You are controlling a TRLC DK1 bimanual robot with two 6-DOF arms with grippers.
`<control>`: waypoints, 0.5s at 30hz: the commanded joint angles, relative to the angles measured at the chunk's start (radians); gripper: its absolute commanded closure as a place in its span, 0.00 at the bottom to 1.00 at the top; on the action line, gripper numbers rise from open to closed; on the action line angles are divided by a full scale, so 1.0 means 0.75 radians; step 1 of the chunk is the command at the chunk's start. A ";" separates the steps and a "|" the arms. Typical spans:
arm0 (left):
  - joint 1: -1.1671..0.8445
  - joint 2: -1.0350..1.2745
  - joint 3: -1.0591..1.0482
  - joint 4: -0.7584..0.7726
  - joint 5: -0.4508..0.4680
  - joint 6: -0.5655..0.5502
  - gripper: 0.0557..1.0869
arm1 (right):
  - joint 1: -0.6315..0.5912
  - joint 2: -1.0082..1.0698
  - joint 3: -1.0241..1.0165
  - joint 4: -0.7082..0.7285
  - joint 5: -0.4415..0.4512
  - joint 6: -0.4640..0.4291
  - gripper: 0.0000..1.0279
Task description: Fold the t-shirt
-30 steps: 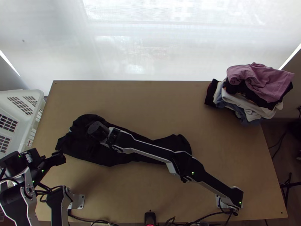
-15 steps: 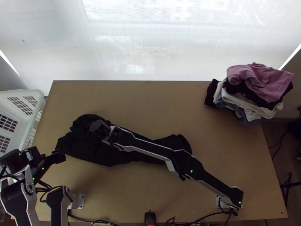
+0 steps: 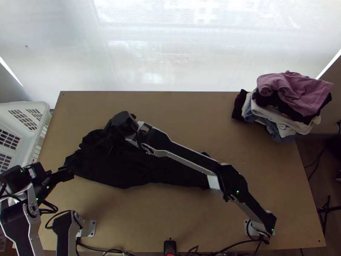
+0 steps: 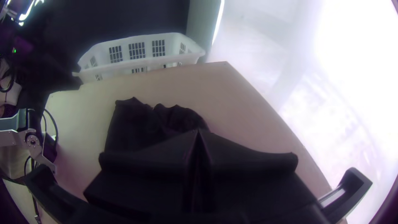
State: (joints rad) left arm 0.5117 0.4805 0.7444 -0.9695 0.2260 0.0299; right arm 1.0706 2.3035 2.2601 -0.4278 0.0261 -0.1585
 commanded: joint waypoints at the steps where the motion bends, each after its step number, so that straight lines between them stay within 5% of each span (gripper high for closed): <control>1: -0.030 0.047 0.046 0.025 0.032 -0.019 0.06 | -0.153 -0.194 -0.056 -0.066 0.035 -0.020 0.97; 11: -0.071 0.077 0.055 0.055 0.032 -0.028 0.06 | -0.106 -0.241 -0.160 -0.092 0.033 -0.038 0.97; 15: -0.069 0.045 0.030 0.033 0.030 -0.030 0.06 | -0.018 -0.175 -0.164 -0.094 0.031 -0.018 0.80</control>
State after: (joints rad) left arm 0.4664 0.5308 0.7799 -0.9329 0.2474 0.0139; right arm 0.9882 2.1426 2.1620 -0.4908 0.0517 -0.1844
